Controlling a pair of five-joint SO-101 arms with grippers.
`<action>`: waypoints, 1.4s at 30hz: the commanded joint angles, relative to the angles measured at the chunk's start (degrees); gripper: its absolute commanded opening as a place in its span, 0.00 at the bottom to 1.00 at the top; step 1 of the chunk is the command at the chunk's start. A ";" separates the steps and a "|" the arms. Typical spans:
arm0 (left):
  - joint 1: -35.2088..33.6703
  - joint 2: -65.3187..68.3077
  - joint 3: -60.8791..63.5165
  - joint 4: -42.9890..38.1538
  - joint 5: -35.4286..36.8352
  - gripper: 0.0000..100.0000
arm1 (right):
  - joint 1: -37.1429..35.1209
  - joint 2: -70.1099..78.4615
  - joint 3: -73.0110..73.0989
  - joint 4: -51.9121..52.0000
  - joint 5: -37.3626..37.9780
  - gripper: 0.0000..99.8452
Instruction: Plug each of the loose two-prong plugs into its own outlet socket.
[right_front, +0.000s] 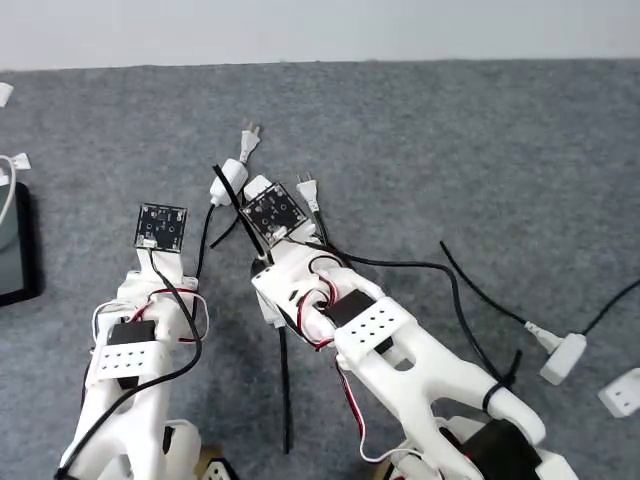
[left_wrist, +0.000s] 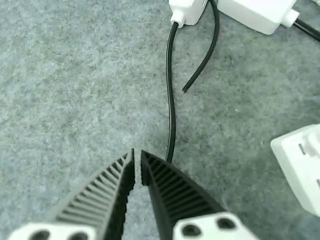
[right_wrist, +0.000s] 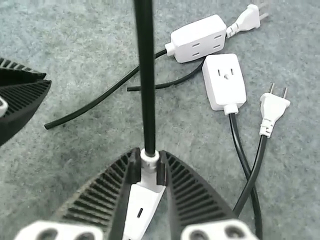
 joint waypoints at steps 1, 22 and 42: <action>-0.53 -1.41 -0.75 -1.49 0.44 0.02 | 0.31 -0.31 -0.18 -1.10 0.70 0.01; -0.53 -1.41 -0.75 -1.49 0.44 0.02 | 0.31 6.29 -3.69 -2.68 0.88 0.01; -0.53 -1.41 -0.75 -1.41 0.44 0.02 | 10.24 -2.07 -11.52 30.11 -7.65 0.01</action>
